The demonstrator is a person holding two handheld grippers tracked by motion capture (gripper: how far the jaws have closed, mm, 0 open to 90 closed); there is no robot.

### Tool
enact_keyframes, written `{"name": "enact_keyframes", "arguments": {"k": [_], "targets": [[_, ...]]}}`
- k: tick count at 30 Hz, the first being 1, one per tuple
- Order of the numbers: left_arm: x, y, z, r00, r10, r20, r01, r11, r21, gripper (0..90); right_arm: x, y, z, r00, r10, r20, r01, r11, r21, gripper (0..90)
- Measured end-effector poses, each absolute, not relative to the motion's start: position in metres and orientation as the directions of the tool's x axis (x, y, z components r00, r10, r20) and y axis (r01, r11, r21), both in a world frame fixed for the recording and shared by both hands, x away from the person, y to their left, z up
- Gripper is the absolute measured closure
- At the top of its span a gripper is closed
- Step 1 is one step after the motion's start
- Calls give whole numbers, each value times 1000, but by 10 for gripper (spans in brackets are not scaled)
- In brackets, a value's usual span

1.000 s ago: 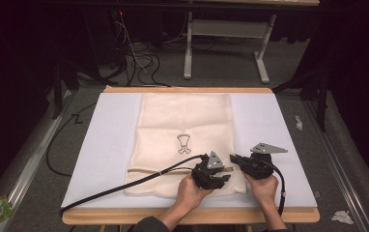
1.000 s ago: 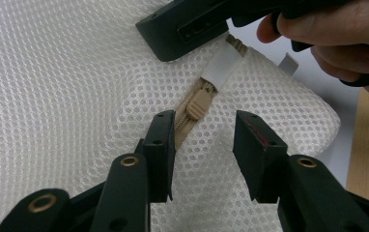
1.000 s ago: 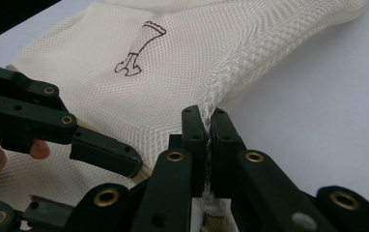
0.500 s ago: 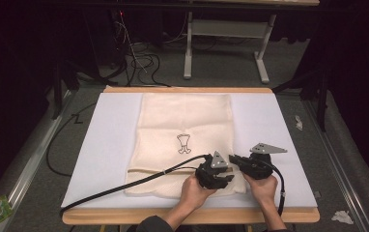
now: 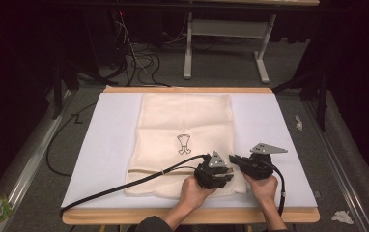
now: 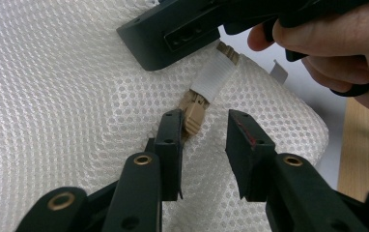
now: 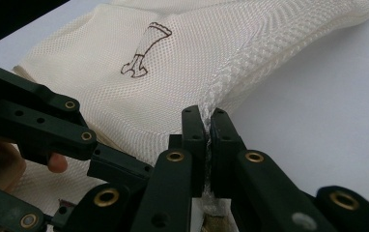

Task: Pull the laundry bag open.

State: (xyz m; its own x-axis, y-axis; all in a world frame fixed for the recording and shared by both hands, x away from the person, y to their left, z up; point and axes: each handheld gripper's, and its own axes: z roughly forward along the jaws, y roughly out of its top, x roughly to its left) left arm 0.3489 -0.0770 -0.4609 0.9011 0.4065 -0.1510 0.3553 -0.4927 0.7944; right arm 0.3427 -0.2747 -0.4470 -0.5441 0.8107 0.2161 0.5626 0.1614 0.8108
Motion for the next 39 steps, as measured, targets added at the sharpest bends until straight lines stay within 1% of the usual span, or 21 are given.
{"name": "enact_keyframes", "arguments": {"k": [8,14,17,20,25,28,35,36,39], "targets": [[349,-77,-461,899,405,-165,362,-479,799,724,342,-276,-448,-546,810,214,564,167,809,887],[349,-75,-460,899,404,-169,363,-472,803,726,342,-276,-447,-546,810,215,565,167,808,887],[349,-75,-460,898,403,-175,366,-466,806,699,342,-275,-446,-547,810,211,565,171,807,887],[352,-78,-461,892,410,-193,383,-454,804,690,342,-275,-446,-548,810,210,564,172,808,887],[352,-79,-462,894,404,-194,381,-457,804,723,342,-275,-447,-546,810,213,568,171,805,887],[347,-77,-460,900,400,-172,363,-472,803,726,342,-275,-447,-549,809,210,564,173,807,887],[352,-79,-462,888,413,-202,395,-459,796,727,342,-273,-447,-551,808,207,564,178,806,887],[353,-79,-463,887,415,-202,396,-459,795,727,342,-273,-447,-552,808,205,563,180,806,887],[349,-79,-464,895,413,-166,366,-471,802,748,342,-272,-448,-552,808,206,566,182,804,887]]}}
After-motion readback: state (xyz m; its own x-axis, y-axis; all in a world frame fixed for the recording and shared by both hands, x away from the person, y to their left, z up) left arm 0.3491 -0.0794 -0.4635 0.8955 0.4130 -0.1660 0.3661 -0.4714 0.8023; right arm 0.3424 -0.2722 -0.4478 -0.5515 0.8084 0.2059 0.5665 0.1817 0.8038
